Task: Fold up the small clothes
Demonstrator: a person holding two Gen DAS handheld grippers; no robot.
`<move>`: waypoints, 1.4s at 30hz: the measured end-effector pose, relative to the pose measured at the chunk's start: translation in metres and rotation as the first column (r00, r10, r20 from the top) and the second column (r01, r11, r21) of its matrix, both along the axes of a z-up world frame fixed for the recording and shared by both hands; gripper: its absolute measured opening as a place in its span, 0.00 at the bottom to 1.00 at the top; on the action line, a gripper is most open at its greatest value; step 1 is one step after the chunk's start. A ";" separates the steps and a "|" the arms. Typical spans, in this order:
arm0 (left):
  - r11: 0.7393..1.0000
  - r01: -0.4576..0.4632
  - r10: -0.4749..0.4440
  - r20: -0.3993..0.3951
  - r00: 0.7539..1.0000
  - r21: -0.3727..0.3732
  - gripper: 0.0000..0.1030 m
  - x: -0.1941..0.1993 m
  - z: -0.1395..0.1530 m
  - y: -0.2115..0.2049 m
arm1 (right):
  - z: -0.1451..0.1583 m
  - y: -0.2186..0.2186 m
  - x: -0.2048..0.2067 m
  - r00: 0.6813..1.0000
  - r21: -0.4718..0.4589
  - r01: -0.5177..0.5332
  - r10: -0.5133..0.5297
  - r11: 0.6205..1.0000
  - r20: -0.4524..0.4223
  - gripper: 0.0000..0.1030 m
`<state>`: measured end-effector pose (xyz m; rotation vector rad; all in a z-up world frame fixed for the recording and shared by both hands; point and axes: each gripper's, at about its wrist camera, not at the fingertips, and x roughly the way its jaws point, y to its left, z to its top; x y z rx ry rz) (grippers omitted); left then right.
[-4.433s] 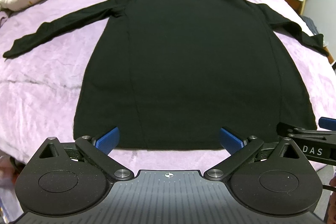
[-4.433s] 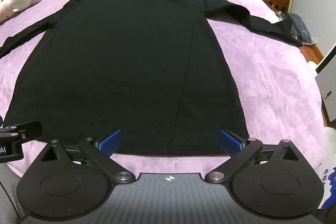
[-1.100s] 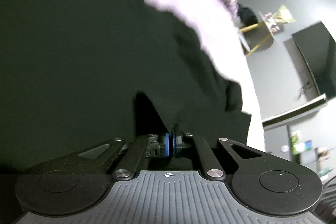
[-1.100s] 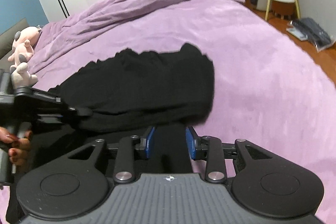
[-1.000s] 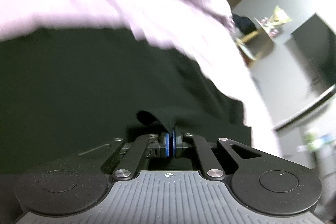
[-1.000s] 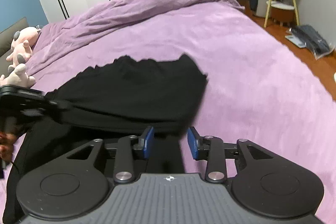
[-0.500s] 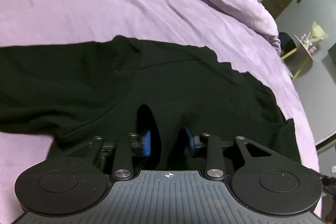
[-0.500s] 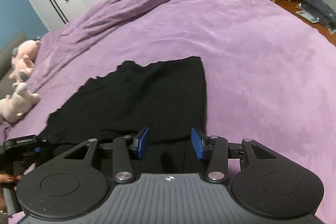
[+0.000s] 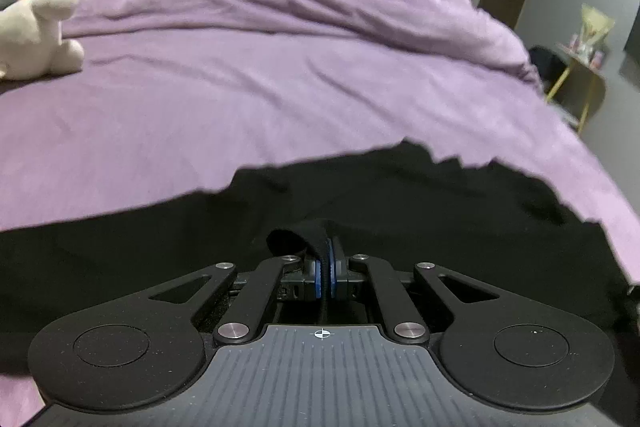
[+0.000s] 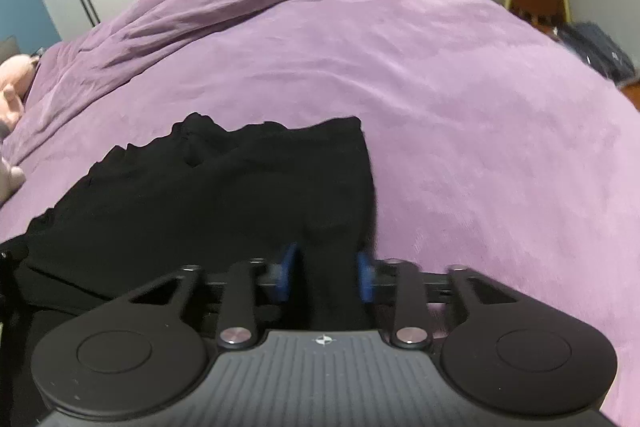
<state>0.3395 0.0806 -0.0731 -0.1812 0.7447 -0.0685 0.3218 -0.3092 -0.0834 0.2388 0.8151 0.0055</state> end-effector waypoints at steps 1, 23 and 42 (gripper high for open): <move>1.000 0.001 -0.001 0.006 1.000 0.005 0.05 -0.005 0.000 0.004 | 0.003 0.002 -0.002 1.000 -0.013 -0.014 0.014 1.000 0.018 0.08; 0.987 -0.013 -0.001 -0.093 0.996 -0.157 0.45 -0.026 -0.008 0.033 | 0.002 0.018 -0.004 1.000 -0.164 0.005 -0.002 0.987 0.013 0.11; 0.983 0.035 -0.025 -0.059 0.998 0.183 0.05 -0.025 -0.001 0.001 | 0.035 0.046 -0.010 0.995 -0.250 0.003 0.023 0.968 0.101 0.12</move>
